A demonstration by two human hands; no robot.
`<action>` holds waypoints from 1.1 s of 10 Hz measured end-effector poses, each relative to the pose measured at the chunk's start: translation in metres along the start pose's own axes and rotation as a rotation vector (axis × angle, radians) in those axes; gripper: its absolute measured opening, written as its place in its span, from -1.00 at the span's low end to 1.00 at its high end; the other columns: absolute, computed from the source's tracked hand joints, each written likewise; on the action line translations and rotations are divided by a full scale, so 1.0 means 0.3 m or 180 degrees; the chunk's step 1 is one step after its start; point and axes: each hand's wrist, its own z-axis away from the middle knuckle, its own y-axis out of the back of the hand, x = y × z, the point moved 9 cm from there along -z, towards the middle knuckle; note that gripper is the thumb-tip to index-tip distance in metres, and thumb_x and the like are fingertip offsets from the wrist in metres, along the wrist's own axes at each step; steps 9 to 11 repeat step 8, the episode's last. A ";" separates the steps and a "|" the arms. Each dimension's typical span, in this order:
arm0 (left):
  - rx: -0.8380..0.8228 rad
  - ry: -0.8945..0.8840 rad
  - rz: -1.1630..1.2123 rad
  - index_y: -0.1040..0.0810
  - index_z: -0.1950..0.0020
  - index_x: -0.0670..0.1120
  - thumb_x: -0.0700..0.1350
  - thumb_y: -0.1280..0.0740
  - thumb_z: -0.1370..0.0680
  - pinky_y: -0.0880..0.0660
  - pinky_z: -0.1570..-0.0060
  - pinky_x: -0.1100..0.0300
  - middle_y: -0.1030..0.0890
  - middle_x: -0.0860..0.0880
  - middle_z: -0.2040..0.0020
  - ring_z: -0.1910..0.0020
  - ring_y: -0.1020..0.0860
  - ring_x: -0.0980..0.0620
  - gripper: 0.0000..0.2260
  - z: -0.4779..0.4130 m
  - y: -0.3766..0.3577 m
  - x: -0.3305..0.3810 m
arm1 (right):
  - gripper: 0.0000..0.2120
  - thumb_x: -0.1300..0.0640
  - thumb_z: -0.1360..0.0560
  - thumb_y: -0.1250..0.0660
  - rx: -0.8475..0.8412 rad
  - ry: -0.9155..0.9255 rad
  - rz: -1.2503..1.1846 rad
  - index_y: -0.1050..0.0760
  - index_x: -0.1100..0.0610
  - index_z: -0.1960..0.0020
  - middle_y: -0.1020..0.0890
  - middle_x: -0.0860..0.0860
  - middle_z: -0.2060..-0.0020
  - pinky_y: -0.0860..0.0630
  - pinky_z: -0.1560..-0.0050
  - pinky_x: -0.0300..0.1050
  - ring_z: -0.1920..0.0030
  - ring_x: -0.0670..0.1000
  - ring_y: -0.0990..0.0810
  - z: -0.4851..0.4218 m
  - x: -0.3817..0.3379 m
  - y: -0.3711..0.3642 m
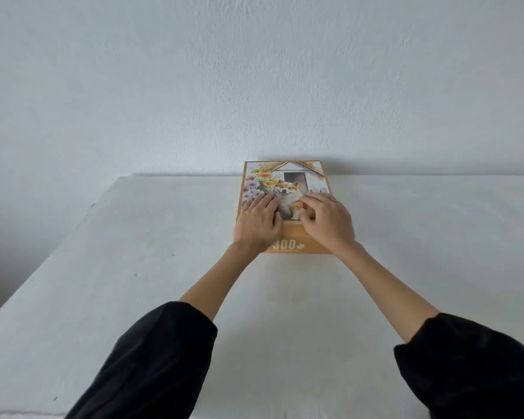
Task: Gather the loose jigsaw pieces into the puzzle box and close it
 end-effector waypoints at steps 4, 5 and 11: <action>0.0143 -0.0075 0.0011 -0.44 -0.32 -0.17 0.08 0.13 -0.45 -0.20 -0.36 0.03 -0.46 -0.12 -0.33 -0.35 -0.36 -0.10 -0.39 -0.114 -0.026 -0.033 | -0.69 0.09 -0.44 -0.26 0.0066 0.0045 0.0040 -0.56 0.12 -0.15 -0.58 0.03 -0.12 -0.44 -0.11 -0.02 -0.18 0.09 -0.47 -0.112 0.025 -0.042; 0.0183 -0.0082 0.0048 -0.45 -0.31 -0.17 0.07 0.12 -0.46 -0.21 -0.35 0.03 -0.47 -0.13 -0.32 -0.34 -0.38 -0.10 -0.40 -0.121 -0.022 -0.031 | -0.69 0.09 -0.45 -0.26 0.0057 0.0041 0.0037 -0.55 0.13 -0.16 -0.57 0.04 -0.13 -0.42 -0.13 -0.03 -0.20 0.09 -0.46 -0.115 0.030 -0.041; 0.0335 0.0323 0.0601 -0.46 -0.29 -0.07 -0.07 -0.12 -0.60 -0.24 -0.31 0.16 -0.46 -0.01 -0.32 -0.34 -0.37 0.01 -0.70 -0.050 -0.015 -0.046 | -0.66 0.07 -0.52 -0.15 0.0285 -0.0049 -0.0375 -0.47 0.08 -0.27 -0.47 0.06 -0.26 -0.57 -0.02 0.01 -0.32 0.09 -0.38 0.043 0.029 -0.008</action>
